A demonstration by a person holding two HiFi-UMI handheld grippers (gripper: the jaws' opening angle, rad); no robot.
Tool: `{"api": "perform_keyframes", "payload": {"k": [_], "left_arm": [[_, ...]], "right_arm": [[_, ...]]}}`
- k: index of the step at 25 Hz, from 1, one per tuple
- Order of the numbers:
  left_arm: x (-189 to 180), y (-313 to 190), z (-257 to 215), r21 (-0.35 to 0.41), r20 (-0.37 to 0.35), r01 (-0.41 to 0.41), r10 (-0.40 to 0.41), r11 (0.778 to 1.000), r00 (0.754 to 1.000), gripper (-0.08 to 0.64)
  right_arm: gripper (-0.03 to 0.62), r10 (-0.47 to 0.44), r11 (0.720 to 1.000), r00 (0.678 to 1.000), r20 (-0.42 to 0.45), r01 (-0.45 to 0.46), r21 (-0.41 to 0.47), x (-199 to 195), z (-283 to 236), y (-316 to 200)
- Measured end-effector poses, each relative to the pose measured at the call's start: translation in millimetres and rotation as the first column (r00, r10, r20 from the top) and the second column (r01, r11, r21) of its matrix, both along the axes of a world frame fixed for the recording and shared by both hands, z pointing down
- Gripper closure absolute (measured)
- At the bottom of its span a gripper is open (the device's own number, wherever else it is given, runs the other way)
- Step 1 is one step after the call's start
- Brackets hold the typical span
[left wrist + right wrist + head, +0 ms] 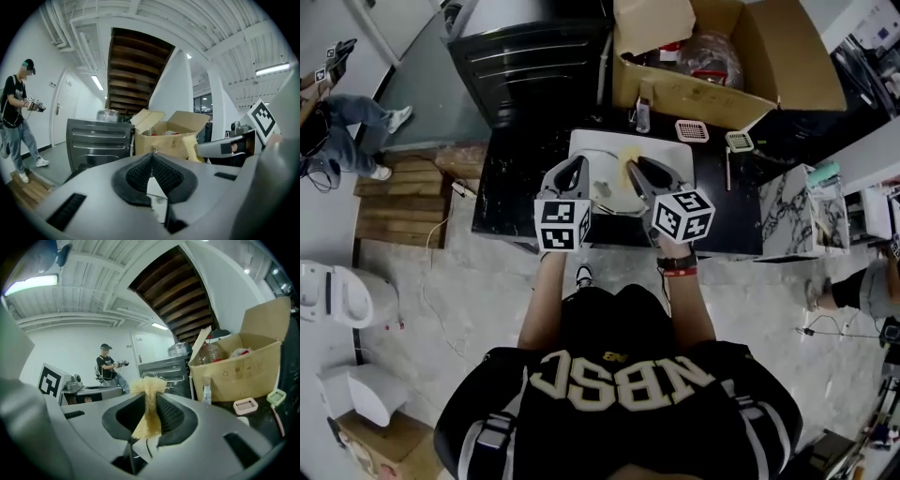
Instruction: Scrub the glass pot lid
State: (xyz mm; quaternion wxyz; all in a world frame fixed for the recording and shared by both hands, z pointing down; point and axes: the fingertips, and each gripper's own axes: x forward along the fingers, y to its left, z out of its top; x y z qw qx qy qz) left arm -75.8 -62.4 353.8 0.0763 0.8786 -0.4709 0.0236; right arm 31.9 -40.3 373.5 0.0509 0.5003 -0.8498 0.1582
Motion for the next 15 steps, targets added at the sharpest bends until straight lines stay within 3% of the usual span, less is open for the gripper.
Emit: {"api": "perform_keyframes", "payload": {"k": [7,11,15], "left_arm": [[-15.6,-26.6,78.1,-0.234,0.006,0.042,-0.042,0.971,0.999,0.546],[-12.7,-31.6,123.1,-0.379,0.051,0.052,-0.035,0.924,0.998,0.545],[-11.4,-30.9,156.4,-0.464,0.113,0.091,-0.043,0.881,0.993,0.545]], "right_arm": [[0.509,-0.066,0.995,0.998,-0.009,0.065,-0.082,-9.3,37.5,-43.9],[0.509,-0.114,0.984,0.993,0.020,0.116,-0.132,-8.1,62.1,-64.2],[0.509,-0.154,0.970,0.987,0.045,0.160,-0.181,-7.2,82.7,-79.2]]}}
